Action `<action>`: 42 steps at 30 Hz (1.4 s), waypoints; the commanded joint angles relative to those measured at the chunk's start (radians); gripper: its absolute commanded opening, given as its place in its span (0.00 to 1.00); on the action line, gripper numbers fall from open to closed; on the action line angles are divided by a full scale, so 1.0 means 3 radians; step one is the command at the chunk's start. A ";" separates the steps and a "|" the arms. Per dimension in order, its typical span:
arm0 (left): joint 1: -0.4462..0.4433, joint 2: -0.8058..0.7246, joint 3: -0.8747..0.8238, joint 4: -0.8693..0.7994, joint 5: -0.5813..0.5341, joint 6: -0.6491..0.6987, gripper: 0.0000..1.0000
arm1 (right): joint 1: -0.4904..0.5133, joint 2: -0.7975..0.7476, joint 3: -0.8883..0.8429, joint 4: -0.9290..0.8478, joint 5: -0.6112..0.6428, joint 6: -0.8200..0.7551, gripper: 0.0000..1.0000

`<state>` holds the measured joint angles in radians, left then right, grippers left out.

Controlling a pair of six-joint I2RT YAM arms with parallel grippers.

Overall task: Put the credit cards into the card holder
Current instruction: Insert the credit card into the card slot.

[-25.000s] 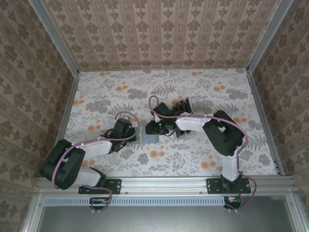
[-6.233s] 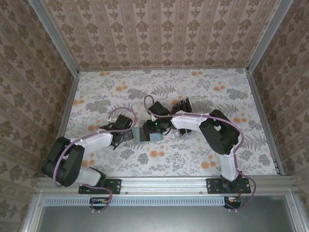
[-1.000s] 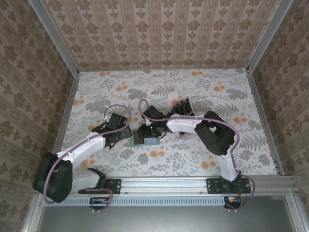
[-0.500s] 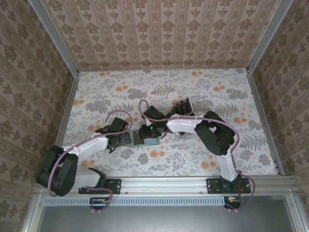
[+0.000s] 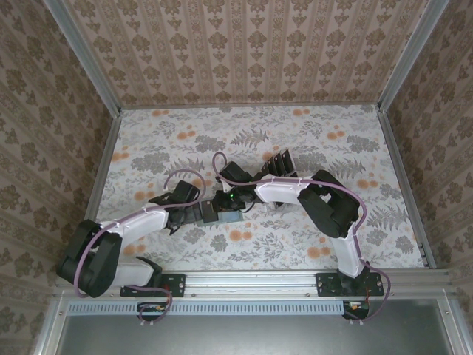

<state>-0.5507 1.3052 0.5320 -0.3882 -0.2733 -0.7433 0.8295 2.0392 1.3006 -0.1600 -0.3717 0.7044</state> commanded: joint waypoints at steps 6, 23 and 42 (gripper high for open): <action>-0.0067 0.0101 -0.0048 0.0114 0.0116 -0.0094 0.96 | 0.0043 0.0156 0.0108 -0.0040 -0.0145 0.0013 0.23; 0.0288 -0.0368 0.0351 -0.0368 0.0080 0.0157 0.97 | -0.0066 -0.0319 0.0096 -0.0422 0.0191 -0.0298 0.53; 0.0166 -0.0107 0.0269 -0.0597 0.0011 -0.0030 0.96 | -0.0003 0.0002 0.0225 -0.0542 0.0300 -0.0400 0.09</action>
<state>-0.4911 1.2606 0.6197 -0.5274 -0.2508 -0.7254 0.8227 2.0205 1.3403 -0.2962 -0.2905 0.5964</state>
